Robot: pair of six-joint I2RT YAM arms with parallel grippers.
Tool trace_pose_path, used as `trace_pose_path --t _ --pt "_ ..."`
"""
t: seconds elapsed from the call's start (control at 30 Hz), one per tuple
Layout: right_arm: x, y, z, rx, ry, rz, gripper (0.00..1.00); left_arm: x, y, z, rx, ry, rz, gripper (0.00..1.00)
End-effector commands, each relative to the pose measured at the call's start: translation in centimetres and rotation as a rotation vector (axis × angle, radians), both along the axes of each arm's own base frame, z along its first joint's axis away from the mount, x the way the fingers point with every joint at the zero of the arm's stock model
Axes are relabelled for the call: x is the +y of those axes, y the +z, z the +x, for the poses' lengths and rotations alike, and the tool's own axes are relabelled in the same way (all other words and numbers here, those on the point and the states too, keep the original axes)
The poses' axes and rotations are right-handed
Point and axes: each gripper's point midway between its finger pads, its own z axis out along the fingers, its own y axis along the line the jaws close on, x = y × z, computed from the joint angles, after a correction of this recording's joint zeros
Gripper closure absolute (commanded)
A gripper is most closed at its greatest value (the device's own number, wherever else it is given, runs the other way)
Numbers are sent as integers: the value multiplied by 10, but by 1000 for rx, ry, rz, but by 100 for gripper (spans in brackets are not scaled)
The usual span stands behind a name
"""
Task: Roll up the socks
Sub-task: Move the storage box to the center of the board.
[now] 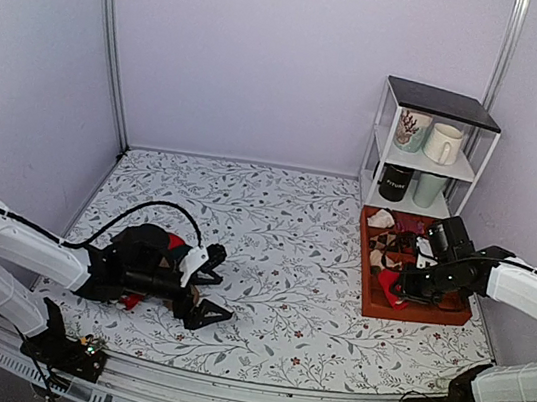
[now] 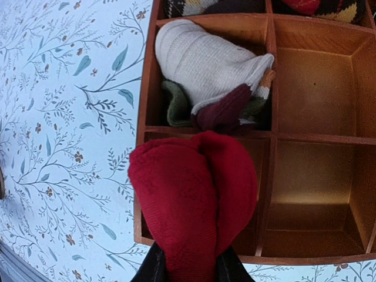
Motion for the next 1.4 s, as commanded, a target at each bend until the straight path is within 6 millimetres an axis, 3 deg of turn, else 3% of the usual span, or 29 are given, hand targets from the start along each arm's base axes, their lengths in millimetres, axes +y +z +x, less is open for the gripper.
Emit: trace_pose_path --t 0.0,0.17,0.33,0.47,0.67,0.77,0.93,1.0,1.1,1.23,1.37 --pt "-2 -2 9 0 -16 -33 99 0 4 1 -36 -13 -46 1" --pt "9 -5 19 43 44 -51 99 1 0 2 -49 -15 -36 1" --pt "27 -38 15 169 117 -100 99 5 -1 2 -49 -4 -33 1" --pt "29 -60 1 255 135 -163 100 10 -3 1 -47 8 -28 1" --pt "32 -53 -13 280 134 -183 100 12 -1 3 -59 20 -30 1" --pt "48 -53 -12 276 178 -160 100 13 0 4 -63 22 -27 1" --pt "87 -76 -6 286 265 -98 100 16 -1 5 -72 34 -12 1" --pt "103 -78 1 267 282 -48 100 19 -1 6 -76 45 -10 1" --pt "109 -78 10 252 277 -48 100 23 1 6 -80 56 -17 0" --pt "98 -72 13 230 272 -106 100 26 2 5 -89 65 -23 0" --pt "85 -43 13 156 297 -165 100 26 2 5 -92 66 -22 0"
